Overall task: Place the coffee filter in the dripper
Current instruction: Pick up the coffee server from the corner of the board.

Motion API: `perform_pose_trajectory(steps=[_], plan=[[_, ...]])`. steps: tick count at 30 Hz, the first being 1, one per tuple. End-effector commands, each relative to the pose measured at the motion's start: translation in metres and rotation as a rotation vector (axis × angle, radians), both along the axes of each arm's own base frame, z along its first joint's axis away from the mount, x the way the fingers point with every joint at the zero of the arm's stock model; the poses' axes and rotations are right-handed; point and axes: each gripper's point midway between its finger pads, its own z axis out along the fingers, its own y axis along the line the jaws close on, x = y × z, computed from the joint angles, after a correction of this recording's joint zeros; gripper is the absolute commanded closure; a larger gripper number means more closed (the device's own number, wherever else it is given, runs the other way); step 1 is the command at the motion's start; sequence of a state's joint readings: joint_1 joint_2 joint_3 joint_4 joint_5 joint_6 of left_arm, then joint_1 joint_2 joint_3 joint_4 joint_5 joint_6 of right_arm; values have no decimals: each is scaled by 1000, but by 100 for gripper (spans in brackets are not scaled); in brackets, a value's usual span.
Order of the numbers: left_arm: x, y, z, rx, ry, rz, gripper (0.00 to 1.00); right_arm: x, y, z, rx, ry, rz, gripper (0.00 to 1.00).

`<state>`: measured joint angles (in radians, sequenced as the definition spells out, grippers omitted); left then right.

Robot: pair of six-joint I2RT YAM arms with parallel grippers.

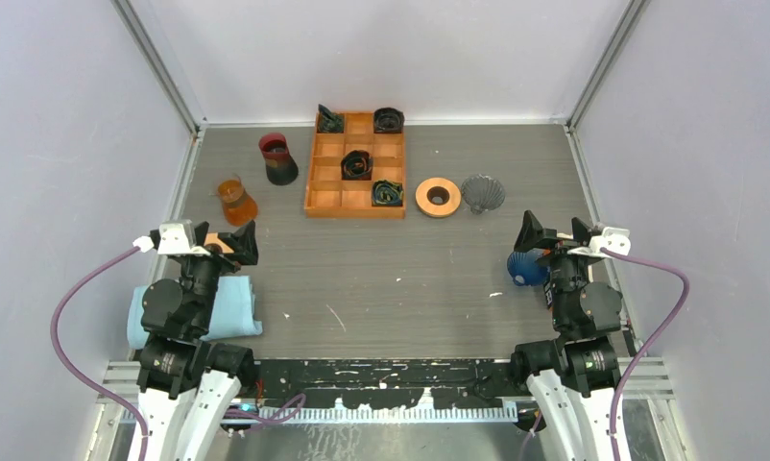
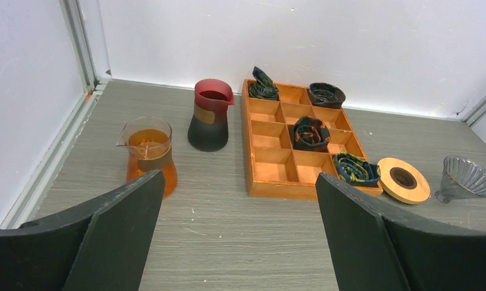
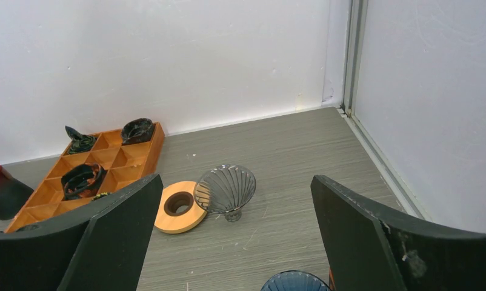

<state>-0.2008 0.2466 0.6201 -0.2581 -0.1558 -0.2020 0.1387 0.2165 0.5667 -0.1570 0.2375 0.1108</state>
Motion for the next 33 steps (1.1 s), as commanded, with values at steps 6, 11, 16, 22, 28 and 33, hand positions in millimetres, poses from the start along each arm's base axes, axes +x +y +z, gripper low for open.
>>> perform_pose_trajectory(steps=[6, 11, 16, 22, 28, 33], plan=[[3, 1, 18, -4, -64, 5, 1, -1, 11, 22, 7, -66, 61, 0], [9, 3, 15, -3, -35, 22, 1, -2, 12, 21, 14, -66, 63, 0], [19, -2, 12, 7, 19, 9, 1, -4, 11, 20, 19, -68, 57, 0], [44, -11, 4, 107, 119, -32, 1, -6, 15, 18, 11, -68, 76, 0], [84, 1, -20, 188, 352, 40, 1, -9, 12, 16, 10, -73, 55, 0], [117, 20, -30, 164, 509, 90, 1, -13, 16, 17, 8, -87, 79, 0]])
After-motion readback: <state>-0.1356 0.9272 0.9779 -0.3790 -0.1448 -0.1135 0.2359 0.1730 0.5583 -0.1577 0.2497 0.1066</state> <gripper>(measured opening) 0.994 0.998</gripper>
